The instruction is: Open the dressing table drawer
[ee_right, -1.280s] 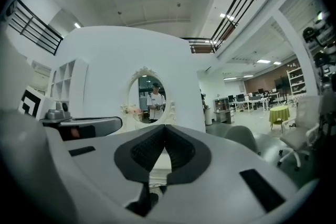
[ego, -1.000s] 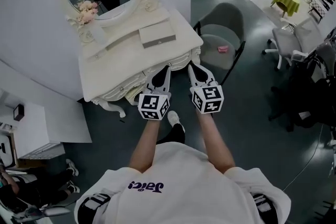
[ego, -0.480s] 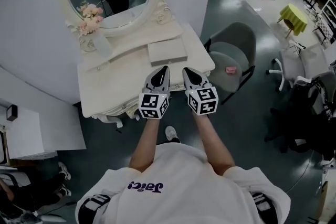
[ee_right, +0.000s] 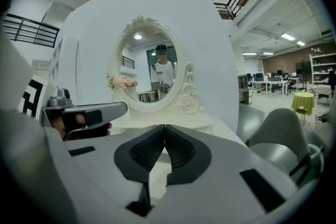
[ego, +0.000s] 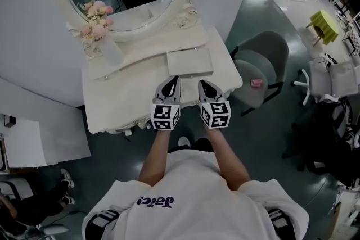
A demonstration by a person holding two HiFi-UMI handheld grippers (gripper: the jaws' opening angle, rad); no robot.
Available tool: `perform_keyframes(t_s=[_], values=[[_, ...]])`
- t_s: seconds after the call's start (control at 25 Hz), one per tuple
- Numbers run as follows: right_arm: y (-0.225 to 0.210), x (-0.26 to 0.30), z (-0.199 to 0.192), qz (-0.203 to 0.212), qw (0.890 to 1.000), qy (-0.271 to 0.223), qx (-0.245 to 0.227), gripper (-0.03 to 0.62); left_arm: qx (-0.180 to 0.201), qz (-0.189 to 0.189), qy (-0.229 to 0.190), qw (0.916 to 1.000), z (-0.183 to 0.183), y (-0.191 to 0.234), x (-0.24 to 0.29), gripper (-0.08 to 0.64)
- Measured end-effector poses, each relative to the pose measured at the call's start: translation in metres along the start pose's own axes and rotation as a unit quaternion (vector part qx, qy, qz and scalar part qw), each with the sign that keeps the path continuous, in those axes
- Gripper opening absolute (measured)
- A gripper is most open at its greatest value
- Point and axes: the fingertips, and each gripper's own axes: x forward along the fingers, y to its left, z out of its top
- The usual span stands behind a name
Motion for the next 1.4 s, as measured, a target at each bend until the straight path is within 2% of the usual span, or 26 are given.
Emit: perform_keyframes(t_s=[0.24, 0.44, 0.6, 1.08, 1.4], values=[[-0.018, 0.032, -0.059, -0.005, 0.998, 0.057, 0.032, 0.011, -0.022, 0.006, 0.052, 0.9984, -0.062, 0.02, 0.001, 0.015], [-0.031, 0.058, -0.1, -0.003, 0.994, 0.11, 0.025, 0.021, -0.036, 0.012, 0.083, 0.9959, -0.097, 0.03, 0.009, 0.015], [-0.043, 0.079, -0.125, -0.001, 0.989, 0.143, 0.024, 0.093, -0.032, 0.011, 0.089, 0.9955, -0.107, 0.031, 0.021, 0.015], [-0.055, 0.136, -0.173, 0.029, 0.976, 0.212, 0.026, 0.103, -0.043, 0.019, 0.119, 0.9917, -0.132, 0.034, 0.055, 0.015], [-0.057, 0.158, -0.176, 0.045, 0.974, 0.218, 0.032, 0.086, -0.063, 0.038, 0.124, 0.9895, -0.139, 0.046, 0.067, 0.015]])
